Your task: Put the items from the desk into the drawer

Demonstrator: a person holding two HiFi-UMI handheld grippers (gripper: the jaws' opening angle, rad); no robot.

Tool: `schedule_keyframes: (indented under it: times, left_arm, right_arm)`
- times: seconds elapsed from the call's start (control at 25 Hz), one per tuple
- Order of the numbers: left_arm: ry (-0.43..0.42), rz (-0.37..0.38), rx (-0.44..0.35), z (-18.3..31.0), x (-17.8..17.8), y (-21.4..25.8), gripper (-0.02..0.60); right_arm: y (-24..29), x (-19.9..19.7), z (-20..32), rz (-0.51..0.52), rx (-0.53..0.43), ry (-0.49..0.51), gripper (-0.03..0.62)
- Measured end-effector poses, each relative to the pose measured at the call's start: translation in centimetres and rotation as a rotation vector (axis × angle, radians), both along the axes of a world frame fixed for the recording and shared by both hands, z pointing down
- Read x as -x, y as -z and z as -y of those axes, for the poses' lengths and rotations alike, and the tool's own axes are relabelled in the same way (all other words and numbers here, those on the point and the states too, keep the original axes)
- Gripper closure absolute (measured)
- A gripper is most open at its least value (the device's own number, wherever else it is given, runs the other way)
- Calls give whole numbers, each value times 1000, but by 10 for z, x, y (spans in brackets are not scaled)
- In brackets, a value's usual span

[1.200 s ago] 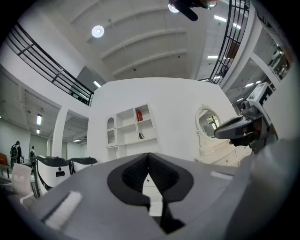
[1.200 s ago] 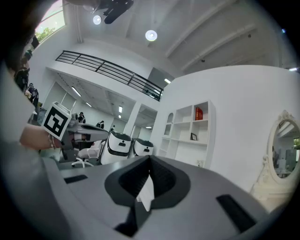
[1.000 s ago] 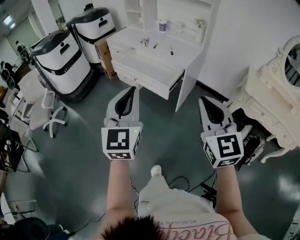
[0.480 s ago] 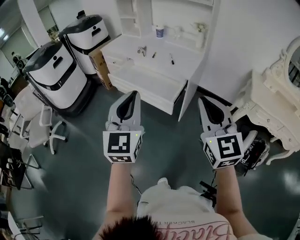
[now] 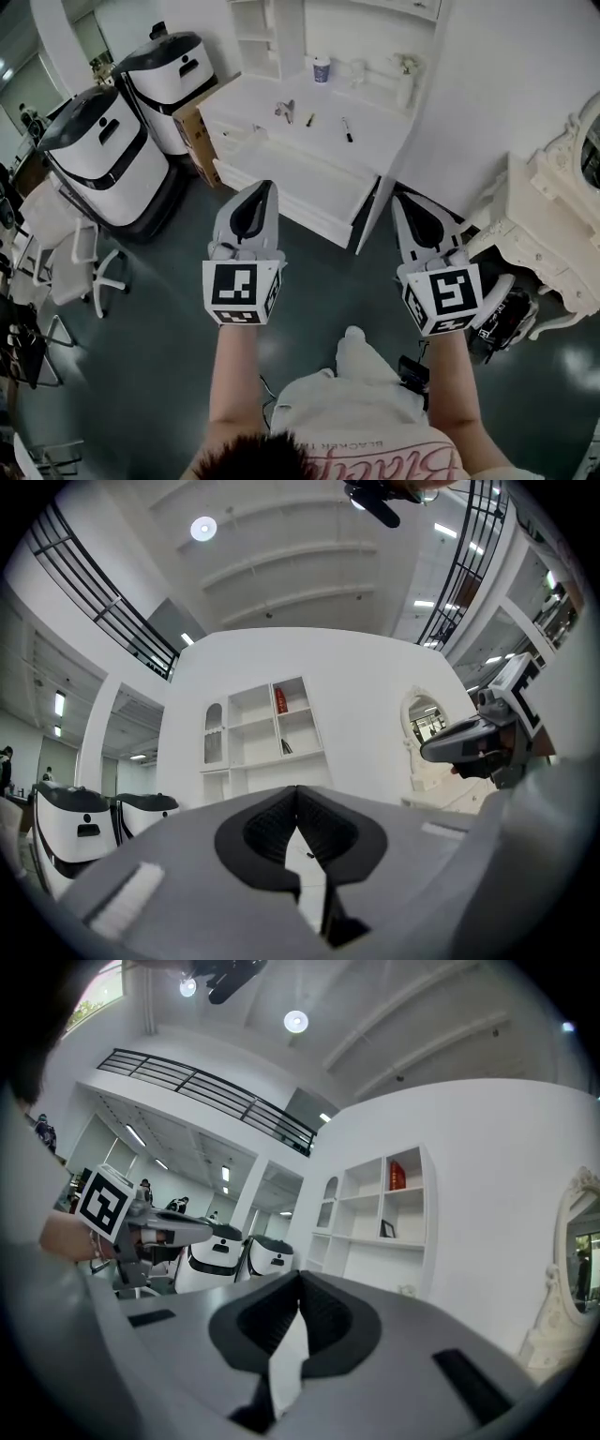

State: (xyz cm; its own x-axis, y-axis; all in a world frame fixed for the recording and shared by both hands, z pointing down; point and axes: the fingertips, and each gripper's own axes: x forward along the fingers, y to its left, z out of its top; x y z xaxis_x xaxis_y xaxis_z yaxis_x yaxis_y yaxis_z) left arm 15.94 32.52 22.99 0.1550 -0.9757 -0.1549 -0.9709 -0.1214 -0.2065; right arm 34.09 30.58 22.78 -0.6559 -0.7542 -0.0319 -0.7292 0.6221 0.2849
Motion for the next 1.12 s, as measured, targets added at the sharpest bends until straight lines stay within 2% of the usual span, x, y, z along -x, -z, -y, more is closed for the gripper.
schedule_keyframes:
  times: [0.44,0.88,1.12]
  left_arm:
    - [49,7,17,81,27,-9,574]
    - [64,-1,42,216,55,-6,574]
    - [70,8,56,290,67,-5,574]
  right_arm:
    - [-14,17,95,0,22,-2,585]
    - [-14,44,231,3,36,5,585]
    - [-23,52,310,20,107,-6,585]
